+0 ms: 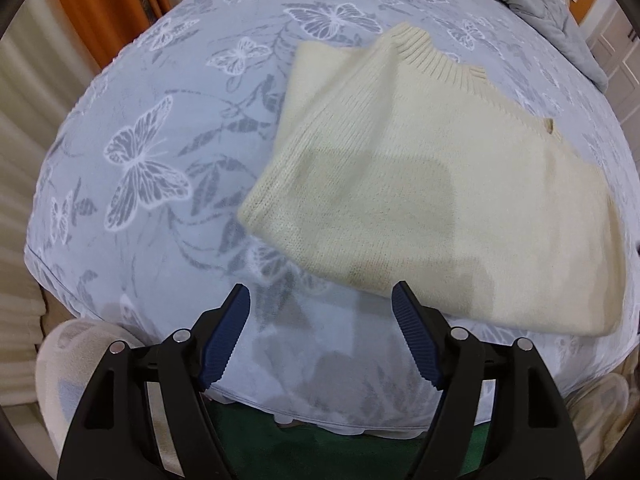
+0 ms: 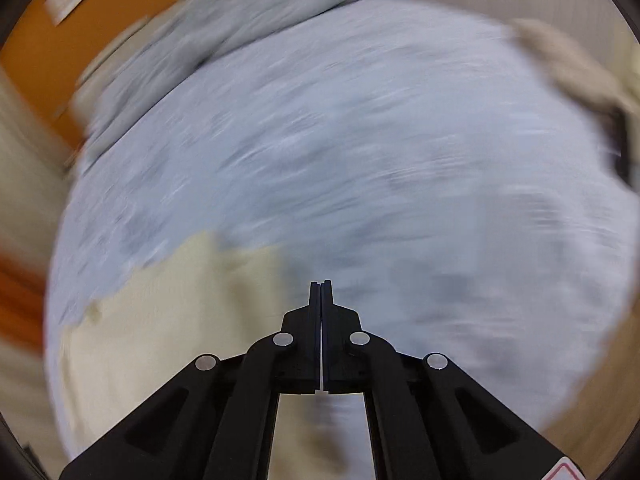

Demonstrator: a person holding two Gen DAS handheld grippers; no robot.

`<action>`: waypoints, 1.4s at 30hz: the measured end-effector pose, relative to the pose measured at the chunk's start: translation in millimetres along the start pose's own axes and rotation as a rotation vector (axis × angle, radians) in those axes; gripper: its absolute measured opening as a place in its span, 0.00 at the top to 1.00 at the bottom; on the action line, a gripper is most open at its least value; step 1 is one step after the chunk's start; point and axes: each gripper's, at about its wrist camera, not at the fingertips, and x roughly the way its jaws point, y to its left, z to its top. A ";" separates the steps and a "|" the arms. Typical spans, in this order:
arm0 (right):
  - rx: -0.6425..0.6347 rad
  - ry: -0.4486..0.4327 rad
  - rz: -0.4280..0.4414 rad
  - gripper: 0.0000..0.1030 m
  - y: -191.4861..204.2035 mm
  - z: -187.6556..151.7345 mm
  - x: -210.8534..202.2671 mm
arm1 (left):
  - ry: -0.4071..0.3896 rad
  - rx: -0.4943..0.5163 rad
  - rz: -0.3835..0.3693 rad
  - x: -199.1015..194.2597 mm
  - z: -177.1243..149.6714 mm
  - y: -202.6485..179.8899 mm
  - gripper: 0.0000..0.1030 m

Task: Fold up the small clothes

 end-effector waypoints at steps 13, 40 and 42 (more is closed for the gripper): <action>-0.209 -0.145 -0.145 0.32 1.6 -87.6 -114.8 | -0.048 -0.236 -0.132 -2.8 6.0 37.2 0.13; -0.641 0.311 0.141 1.00 308.7 -143.5 73.8 | -0.028 -0.449 -0.384 27.0 37.3 46.6 0.90; -0.613 0.314 0.169 1.00 302.5 -140.2 74.6 | -0.105 -0.345 -0.404 -6.4 46.6 26.2 0.90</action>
